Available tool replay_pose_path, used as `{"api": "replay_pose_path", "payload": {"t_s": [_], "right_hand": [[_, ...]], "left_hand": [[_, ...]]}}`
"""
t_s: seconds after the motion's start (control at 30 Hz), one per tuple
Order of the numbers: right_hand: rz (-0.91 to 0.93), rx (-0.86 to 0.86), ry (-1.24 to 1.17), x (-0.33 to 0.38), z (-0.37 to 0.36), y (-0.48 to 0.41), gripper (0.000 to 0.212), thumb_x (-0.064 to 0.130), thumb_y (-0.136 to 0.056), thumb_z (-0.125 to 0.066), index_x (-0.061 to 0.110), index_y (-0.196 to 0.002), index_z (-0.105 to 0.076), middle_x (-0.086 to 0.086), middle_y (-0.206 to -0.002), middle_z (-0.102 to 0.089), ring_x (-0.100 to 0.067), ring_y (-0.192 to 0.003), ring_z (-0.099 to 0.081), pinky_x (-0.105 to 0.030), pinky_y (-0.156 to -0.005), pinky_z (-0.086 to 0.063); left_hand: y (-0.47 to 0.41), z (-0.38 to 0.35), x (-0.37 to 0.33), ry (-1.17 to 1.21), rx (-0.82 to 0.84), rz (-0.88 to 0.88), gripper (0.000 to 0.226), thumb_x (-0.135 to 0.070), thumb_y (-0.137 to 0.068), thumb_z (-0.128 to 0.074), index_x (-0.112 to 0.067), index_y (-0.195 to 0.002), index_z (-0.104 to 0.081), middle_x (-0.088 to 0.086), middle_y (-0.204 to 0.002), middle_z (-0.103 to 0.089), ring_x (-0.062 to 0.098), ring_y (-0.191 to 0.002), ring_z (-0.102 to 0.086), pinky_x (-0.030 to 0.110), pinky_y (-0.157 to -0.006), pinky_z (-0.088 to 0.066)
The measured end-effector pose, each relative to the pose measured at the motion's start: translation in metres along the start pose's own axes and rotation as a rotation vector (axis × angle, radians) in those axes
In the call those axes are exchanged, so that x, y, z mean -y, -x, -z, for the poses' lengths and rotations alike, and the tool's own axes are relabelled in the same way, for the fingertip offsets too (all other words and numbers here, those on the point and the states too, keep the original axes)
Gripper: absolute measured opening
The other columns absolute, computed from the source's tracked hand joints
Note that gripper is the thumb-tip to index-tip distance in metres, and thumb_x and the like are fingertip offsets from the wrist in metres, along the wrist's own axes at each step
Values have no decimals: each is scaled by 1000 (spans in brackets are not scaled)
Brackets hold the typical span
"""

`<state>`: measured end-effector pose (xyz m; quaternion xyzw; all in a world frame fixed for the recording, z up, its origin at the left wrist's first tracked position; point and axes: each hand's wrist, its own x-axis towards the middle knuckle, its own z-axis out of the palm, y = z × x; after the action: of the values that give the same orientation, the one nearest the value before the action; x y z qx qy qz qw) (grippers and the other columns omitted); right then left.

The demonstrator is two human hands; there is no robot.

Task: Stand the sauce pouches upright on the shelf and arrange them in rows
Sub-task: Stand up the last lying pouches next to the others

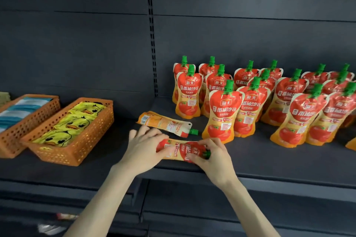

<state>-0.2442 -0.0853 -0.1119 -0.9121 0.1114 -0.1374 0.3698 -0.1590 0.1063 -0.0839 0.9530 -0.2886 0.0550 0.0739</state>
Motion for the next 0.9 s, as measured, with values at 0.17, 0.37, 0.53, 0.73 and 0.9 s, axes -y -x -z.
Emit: {"api": "replay_pose_path", "payload": {"t_s": [0.17, 0.37, 0.53, 0.73, 0.9], "right_hand": [[-43, -72, 61, 5, -6, 3, 63, 47, -71, -76, 21, -123, -53, 5, -124, -56, -17, -115, -47, -35, -97, -44], [-159, -44, -58, 8, -5, 2, 68, 41, -66, -82, 22, -123, -50, 9, -105, -56, -15, -104, -54, -34, -89, -50], [-155, -11, -91, 4, -5, -1, 66, 47, -64, -81, 28, -120, -53, 6, -110, -63, -15, -102, -60, -38, -88, -53], [-125, -8, -118, 6, -3, 2, 57, 45, -68, -79, 35, -117, -52, 12, -106, -64, -13, -100, -61, -37, -87, -53], [-87, 12, -182, 9, -2, 4, 49, 37, -71, -79, 39, -111, -51, 14, -104, -62, -12, -100, -61, -36, -87, -54]], "left_hand": [[-33, -1, 12, 154, 4, -53, 56, -59, -88, -41, -32, -137, -39, -9, -145, -34, 15, -135, -25, 41, -107, -18], [-67, -4, 19, 107, 211, -75, 76, -75, -79, -37, -34, -142, -29, -8, -147, -32, 17, -136, -23, 41, -107, -16], [-67, -2, 17, 27, 190, -112, 72, -79, -75, -36, -36, -131, -47, -7, -124, -43, 16, -117, -34, 38, -97, -22], [-62, -6, 17, 78, 175, -96, 61, -72, -81, -38, -30, -124, -50, -1, -138, -41, 21, -122, -43, 40, -100, -26], [-63, 1, 22, 109, 185, -44, 70, -81, -69, -45, -27, -113, -48, -4, -119, -54, 18, -113, -41, 37, -87, -25]]}}
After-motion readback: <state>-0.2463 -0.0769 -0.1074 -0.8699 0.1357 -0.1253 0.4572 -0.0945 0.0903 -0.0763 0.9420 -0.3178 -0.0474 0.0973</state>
